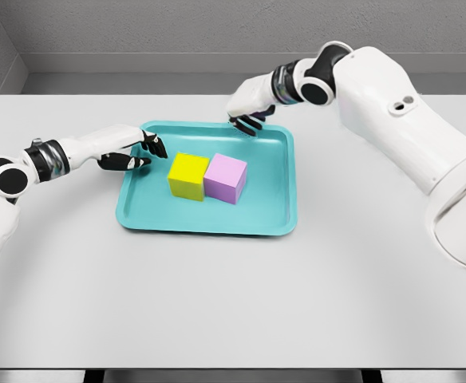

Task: Push two cubes

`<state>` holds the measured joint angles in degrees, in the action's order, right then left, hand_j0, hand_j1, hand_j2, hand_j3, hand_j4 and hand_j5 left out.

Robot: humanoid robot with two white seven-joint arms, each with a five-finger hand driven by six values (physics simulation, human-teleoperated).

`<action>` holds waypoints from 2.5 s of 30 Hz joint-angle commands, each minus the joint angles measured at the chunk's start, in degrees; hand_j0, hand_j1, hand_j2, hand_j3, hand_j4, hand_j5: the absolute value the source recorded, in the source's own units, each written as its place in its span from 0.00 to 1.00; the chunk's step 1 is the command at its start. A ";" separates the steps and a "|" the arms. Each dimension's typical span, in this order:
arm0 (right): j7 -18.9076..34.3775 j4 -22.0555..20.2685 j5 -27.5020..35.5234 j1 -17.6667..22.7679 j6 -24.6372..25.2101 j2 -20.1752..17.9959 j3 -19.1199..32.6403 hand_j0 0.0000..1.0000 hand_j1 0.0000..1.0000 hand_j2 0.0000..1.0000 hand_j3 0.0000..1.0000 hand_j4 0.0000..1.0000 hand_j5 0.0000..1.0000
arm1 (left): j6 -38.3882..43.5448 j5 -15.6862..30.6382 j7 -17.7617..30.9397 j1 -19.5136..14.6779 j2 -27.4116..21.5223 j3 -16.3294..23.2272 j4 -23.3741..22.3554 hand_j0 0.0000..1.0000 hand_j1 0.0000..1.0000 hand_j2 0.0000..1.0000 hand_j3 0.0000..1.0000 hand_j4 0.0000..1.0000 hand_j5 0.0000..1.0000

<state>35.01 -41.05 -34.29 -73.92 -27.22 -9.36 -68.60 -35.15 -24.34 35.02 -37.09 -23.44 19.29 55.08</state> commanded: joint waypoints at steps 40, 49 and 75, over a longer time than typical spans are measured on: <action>-0.01 -24.26 22.17 -0.79 -3.10 -17.27 -18.33 0.13 0.13 0.13 0.13 0.13 0.13 | 0.15 0.44 -0.02 0.97 -0.55 -0.84 0.64 0.53 0.53 0.53 0.53 0.53 0.53; -0.01 -19.51 21.46 -1.41 -3.01 -14.10 -20.26 0.13 0.13 0.13 0.13 0.13 0.13 | 0.15 0.61 -0.02 1.05 -0.55 -1.10 0.64 0.53 0.53 0.53 0.53 0.53 0.53; -0.01 -12.48 20.58 -1.93 -3.01 -9.27 -20.00 0.13 0.13 0.13 0.13 0.13 0.13 | 0.15 11.43 -0.02 16.00 -6.97 -2.24 24.90 0.52 0.52 0.52 0.52 0.52 0.52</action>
<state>35.00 -53.68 -13.79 -75.85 -30.32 -18.88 -88.69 -35.14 -12.29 35.02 -21.18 -31.67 16.99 80.15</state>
